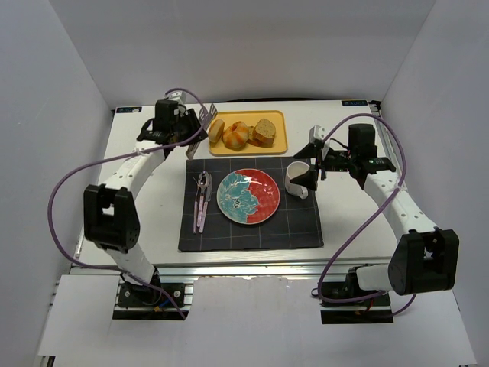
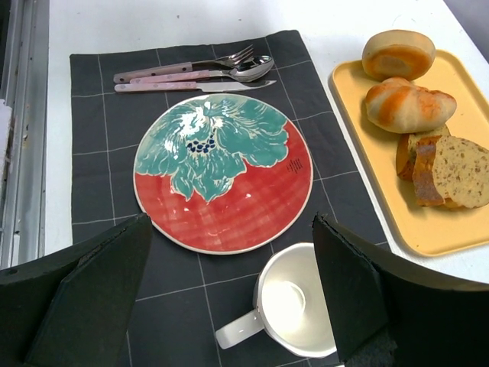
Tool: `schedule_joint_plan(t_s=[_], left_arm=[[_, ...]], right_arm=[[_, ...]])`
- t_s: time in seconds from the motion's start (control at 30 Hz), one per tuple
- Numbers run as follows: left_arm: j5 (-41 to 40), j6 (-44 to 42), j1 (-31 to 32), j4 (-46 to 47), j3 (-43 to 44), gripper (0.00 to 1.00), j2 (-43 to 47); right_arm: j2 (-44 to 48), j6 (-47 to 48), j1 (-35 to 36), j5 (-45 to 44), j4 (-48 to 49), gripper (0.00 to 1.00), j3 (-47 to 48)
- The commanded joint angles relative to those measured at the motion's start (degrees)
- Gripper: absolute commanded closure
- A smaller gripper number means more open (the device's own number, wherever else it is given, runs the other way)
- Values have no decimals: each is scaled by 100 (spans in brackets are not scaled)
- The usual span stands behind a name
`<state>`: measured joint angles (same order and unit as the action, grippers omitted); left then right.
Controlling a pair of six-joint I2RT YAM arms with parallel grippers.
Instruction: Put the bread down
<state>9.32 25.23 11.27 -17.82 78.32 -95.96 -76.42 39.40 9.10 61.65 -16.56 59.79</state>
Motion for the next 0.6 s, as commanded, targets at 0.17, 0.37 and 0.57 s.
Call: schedule_joint_plan(t_s=[0.17, 0.37, 0.57], left_arm=[[-632, -721, 367, -1063, 1377, 46, -748], [-1265, -1319, 666, -1504, 1949, 44, -1214], [-1467, -1644, 824, -1724, 2143, 44, -1398]], right_arm=[[172, 33, -119, 181, 38, 11, -82], [128, -2, -154, 234, 56, 11, -125], [119, -2, -172, 242, 65, 11, -134]])
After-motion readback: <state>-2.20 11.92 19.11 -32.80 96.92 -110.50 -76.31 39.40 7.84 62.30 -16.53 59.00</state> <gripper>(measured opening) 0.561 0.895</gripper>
